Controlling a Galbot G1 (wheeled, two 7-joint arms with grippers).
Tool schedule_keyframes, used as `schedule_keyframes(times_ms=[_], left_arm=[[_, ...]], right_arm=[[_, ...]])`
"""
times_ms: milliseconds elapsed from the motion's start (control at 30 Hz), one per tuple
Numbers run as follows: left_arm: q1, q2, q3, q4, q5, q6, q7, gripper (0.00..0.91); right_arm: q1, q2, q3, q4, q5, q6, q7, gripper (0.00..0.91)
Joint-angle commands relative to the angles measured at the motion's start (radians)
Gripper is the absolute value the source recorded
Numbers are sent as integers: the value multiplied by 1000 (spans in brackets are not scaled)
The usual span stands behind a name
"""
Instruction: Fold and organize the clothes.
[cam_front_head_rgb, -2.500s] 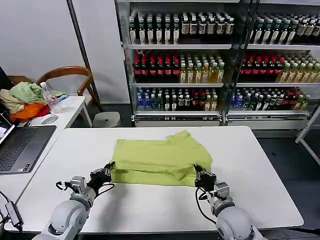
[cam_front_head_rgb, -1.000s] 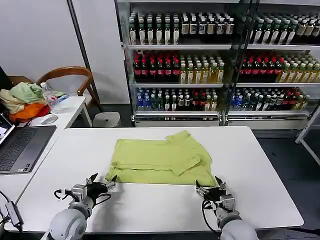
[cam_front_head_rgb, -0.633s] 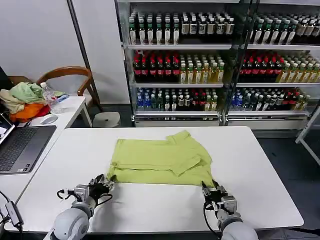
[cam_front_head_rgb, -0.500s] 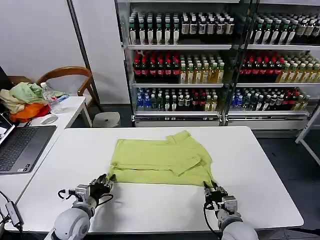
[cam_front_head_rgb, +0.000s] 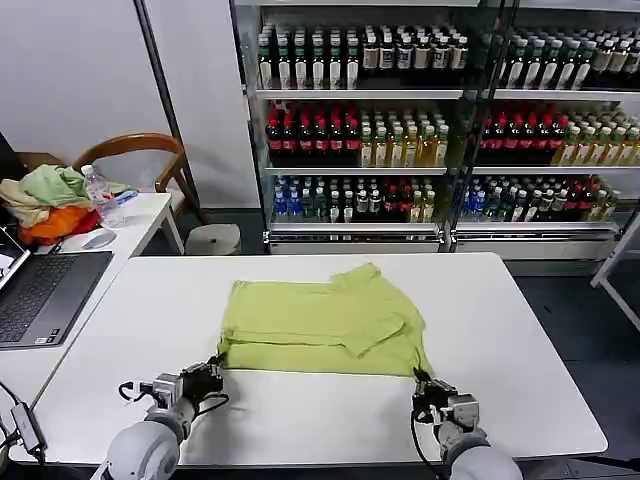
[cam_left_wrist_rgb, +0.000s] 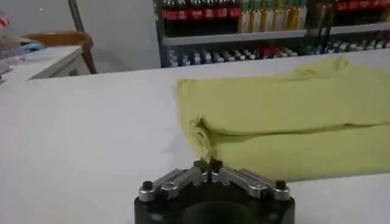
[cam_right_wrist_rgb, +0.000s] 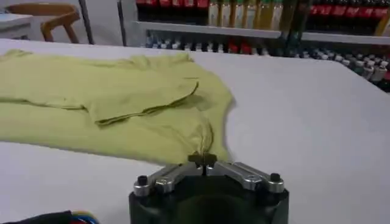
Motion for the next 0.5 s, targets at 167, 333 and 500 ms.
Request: schedule_keyframes(times_ms=[167,333,500], left_arm=[[232,9,-97,-185,49,9,26,30],[323,4,-144,-235,71,4,27,30],[399,2,-183,-278,77,-2,23,30]], right_arm=[[-240,-49,100,165,-2,-32,-26,0],[-298,-47,131,198,-26,-20,-34,0],[-340,-42,155,223,-45,0,-35,0]])
